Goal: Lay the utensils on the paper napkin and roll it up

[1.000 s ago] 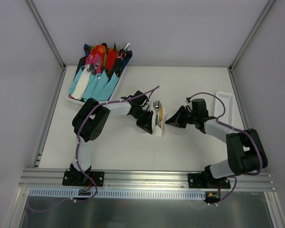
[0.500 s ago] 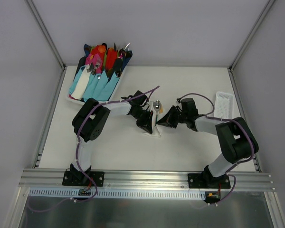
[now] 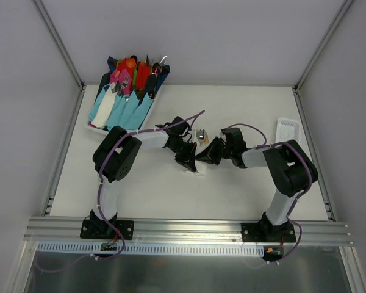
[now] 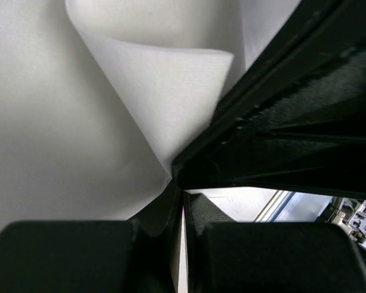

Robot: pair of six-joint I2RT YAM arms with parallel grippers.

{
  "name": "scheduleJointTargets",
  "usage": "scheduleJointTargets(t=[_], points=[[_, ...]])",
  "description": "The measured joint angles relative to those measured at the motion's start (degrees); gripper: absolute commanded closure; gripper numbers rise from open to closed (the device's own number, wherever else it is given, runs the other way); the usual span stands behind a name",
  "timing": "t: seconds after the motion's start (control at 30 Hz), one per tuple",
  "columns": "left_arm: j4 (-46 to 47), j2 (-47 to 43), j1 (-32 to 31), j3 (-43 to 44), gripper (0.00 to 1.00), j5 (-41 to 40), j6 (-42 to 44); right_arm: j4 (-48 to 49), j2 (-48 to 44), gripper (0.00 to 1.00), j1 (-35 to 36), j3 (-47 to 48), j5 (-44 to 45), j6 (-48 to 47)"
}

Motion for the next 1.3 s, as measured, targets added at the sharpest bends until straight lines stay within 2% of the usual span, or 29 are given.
scheduleJointTargets(t=[0.37, 0.6, 0.7, 0.97, 1.1, 1.27, 1.3], points=[[0.5, -0.5, 0.3, -0.6, 1.00, 0.3, 0.0, 1.2, 3.9, 1.00, 0.2, 0.0, 0.7, 2.1], [0.2, -6.5, 1.8, -5.0, 0.98, -2.1, 0.7, 1.6, 4.2, 1.00, 0.4, 0.0, 0.6, 1.8], [-0.3, -9.8, 3.5, -5.4, 0.93, -2.4, 0.9, 1.9, 4.4, 1.00, 0.4, 0.0, 0.3, 1.2], [-0.5, -11.5, 4.8, -0.7, 0.63, -3.1, 0.5, 1.8, 4.7, 1.00, 0.4, 0.5, -0.4, -1.2], [-0.1, -8.2, 4.8, 3.2, 0.53, -3.3, -0.3, 0.1, 4.7, 0.93, 0.5, 1.4, -0.6, -2.8], [-0.1, -4.0, 4.8, 4.2, 0.48, -4.2, -0.9, -0.6, 4.7, 0.82, 0.5, 2.0, -0.9, -3.9], [-0.3, -3.3, 4.8, 4.4, 0.48, -4.5, -1.0, -0.6, 4.7, 0.76, 0.6, 2.1, -1.0, -4.0]])
